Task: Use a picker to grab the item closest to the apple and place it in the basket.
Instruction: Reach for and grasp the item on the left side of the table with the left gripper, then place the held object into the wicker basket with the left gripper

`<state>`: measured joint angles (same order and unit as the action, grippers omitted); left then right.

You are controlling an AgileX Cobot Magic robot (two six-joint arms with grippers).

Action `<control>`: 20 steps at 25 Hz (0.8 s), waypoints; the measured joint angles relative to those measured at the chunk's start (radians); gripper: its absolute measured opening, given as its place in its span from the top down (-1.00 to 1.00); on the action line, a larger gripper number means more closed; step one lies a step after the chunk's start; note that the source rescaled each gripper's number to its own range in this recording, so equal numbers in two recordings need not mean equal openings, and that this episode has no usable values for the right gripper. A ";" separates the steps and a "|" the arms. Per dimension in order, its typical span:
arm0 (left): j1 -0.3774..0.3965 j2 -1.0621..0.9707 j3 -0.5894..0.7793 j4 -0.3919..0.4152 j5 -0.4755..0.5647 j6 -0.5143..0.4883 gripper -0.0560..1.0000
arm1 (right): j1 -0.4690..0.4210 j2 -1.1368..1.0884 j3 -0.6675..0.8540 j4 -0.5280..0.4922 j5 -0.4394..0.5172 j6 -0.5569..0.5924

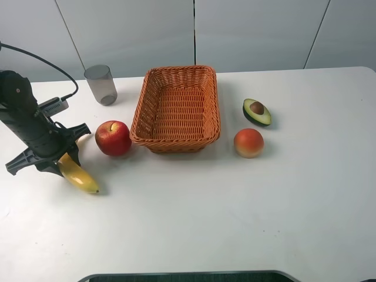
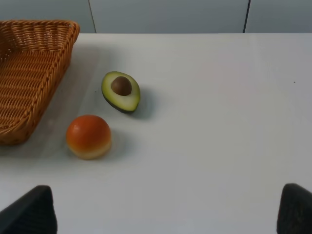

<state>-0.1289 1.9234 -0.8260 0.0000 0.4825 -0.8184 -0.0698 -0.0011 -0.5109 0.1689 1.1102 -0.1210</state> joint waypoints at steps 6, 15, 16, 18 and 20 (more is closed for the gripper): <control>0.000 0.000 0.000 0.000 0.000 -0.007 0.87 | 0.000 0.000 0.000 0.000 0.000 0.000; 0.000 0.000 0.000 0.000 -0.002 -0.007 0.87 | 0.000 0.000 0.000 0.000 0.000 0.000; 0.000 0.000 0.000 0.000 -0.002 -0.007 0.87 | 0.000 0.000 0.000 0.000 0.000 0.000; 0.000 0.000 0.000 0.000 -0.002 -0.007 0.87 | 0.000 0.000 0.000 0.000 0.000 0.000; 0.000 0.000 0.000 0.000 -0.002 -0.007 0.87 | 0.000 0.000 0.000 0.000 0.000 0.000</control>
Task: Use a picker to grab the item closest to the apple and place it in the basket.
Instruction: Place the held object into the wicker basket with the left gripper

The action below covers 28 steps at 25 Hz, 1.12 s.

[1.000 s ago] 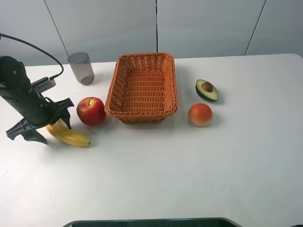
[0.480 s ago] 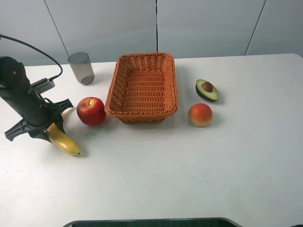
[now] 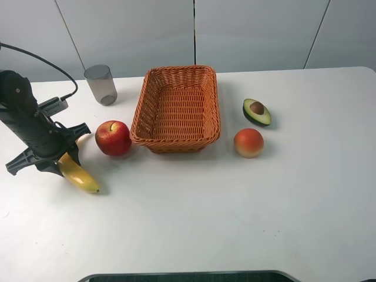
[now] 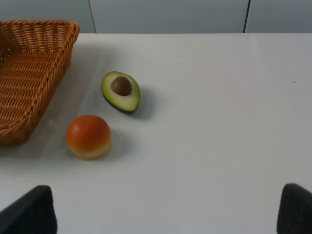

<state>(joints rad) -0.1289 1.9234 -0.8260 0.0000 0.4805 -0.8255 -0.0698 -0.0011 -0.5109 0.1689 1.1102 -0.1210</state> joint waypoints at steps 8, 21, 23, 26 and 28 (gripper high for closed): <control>0.000 -0.020 0.003 -0.007 -0.005 0.053 0.87 | 0.000 0.000 0.000 0.000 0.000 0.000; 0.000 -0.226 0.015 -0.021 0.135 0.118 0.87 | 0.000 0.000 0.000 0.000 0.000 0.000; 0.000 -0.269 0.015 -0.021 0.157 0.132 0.87 | 0.000 0.000 0.000 0.000 0.000 0.000; 0.000 -0.339 0.015 -0.021 0.173 0.167 0.87 | 0.000 0.000 0.000 0.000 0.000 0.000; 0.000 -0.389 0.015 -0.038 0.176 0.212 0.87 | 0.000 0.000 0.000 0.000 0.000 0.000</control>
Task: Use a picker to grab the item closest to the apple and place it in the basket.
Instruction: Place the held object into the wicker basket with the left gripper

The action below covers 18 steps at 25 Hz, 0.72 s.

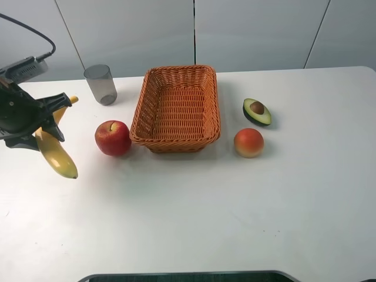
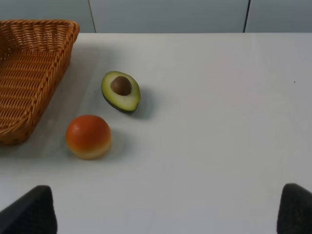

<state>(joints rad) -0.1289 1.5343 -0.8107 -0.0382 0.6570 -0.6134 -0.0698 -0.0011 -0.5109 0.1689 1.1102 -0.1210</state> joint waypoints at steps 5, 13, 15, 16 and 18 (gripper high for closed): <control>0.000 -0.097 0.000 -0.158 0.000 0.210 0.87 | 0.000 0.000 0.000 0.000 0.000 0.000; -0.042 -0.130 0.000 -0.362 -0.025 0.419 0.87 | 0.000 0.000 0.000 0.000 0.000 0.000; -0.075 -0.130 0.000 -0.369 -0.060 0.426 0.87 | 0.000 0.000 0.000 0.000 0.000 0.000; -0.095 -0.130 0.000 -0.369 -0.083 0.428 0.87 | 0.000 0.000 0.000 0.000 0.000 0.000; -0.134 -0.130 -0.003 -0.371 -0.120 0.433 0.87 | 0.000 0.000 0.000 0.000 0.000 0.000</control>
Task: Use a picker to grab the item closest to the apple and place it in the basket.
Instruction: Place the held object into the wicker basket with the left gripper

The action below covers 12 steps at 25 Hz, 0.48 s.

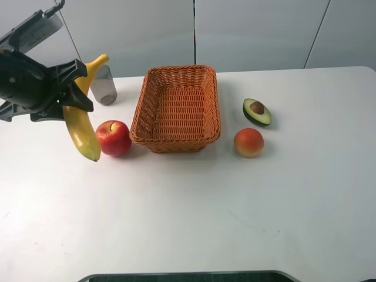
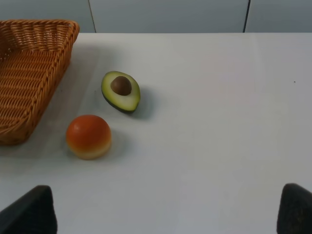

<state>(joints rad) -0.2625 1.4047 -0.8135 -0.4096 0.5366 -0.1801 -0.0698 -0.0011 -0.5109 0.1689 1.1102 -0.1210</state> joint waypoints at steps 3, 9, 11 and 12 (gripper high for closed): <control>-0.061 0.006 -0.053 0.006 -0.026 0.012 0.87 | 0.000 0.000 0.000 0.000 0.000 0.000; -0.130 0.078 -0.195 0.026 -0.053 0.022 0.87 | 0.000 0.000 0.000 0.000 0.000 0.000; -0.131 0.127 -0.234 0.028 -0.056 0.022 0.87 | 0.000 0.000 0.000 0.000 0.000 0.000; -0.131 0.149 -0.253 0.029 -0.056 0.022 0.87 | 0.000 0.000 0.000 0.000 0.000 0.000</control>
<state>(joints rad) -0.3940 1.5540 -1.0663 -0.3811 0.4809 -0.1578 -0.0698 -0.0011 -0.5109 0.1689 1.1102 -0.1210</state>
